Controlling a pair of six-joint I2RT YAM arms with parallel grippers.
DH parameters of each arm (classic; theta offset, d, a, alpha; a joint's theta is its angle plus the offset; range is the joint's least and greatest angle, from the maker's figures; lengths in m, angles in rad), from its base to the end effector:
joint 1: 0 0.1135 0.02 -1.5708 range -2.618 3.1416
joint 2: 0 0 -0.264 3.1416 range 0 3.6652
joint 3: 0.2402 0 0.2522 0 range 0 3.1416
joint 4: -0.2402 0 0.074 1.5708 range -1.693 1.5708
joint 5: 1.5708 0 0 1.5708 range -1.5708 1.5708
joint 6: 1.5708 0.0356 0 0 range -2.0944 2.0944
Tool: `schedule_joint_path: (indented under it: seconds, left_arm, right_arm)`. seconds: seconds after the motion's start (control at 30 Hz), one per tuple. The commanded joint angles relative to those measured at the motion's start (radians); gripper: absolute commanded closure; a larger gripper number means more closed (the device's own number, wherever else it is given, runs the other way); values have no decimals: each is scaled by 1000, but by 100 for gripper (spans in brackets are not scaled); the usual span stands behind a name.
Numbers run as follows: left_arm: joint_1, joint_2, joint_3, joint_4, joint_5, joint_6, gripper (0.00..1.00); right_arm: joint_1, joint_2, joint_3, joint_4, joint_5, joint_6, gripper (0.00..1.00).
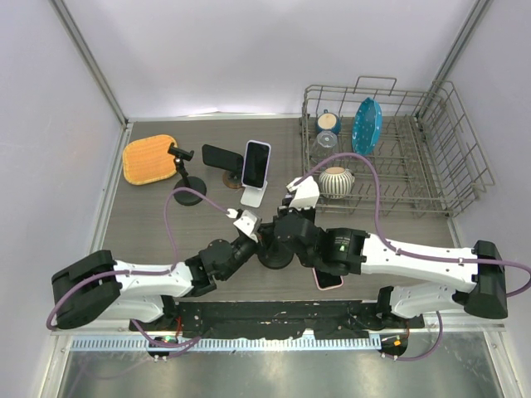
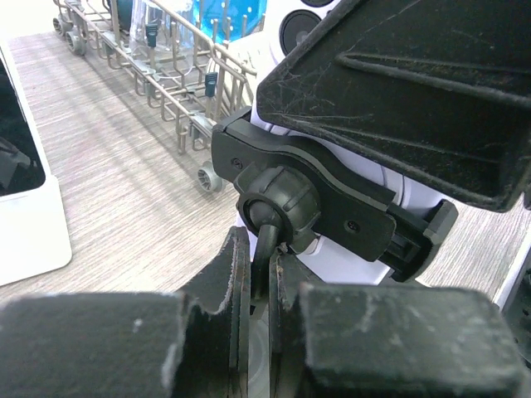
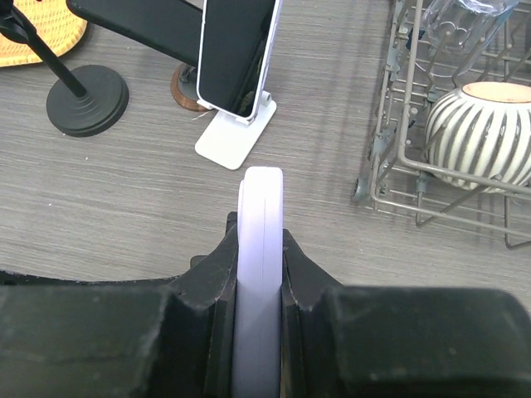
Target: Remove the phone from the phone stand
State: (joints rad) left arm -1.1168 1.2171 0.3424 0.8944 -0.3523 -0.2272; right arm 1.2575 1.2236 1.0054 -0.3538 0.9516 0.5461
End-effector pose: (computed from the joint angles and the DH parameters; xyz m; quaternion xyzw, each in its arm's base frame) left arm 0.1159 -0.2095 0.2138 0.1836 0.6760 -0.3416 0.6265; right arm 0.1083 0.2402 0.3161 -0.0661 0.8079 0.0846 0.5795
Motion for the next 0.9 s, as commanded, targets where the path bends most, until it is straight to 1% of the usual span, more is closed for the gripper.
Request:
schedule_joint_path:
  seconds: [0.0,0.13,0.23,0.53,0.8,0.87]
  left_arm:
    - [-9,-7,-46,31,-300,-90,100]
    - [-75,10,-52,51,-353,-90,100]
    - [-100,15,-56,64,-373,-98,100]
    - [-113,-7,-69,80,-415,-112,100]
    - [-143,7,-68,89,-433,-116,100]
    - [-147,12,-66,93,-442,-115,100]
  right_arm:
    - [11,-32,35,-168,137,70,99]
    - [6,-3,48,-183,176,95,99]
    - [5,17,55,-195,206,113,99]
    - [2,45,58,-275,283,196,99]
    - [0,60,67,-329,337,259,99]
    - [0,73,76,-369,349,282,99]
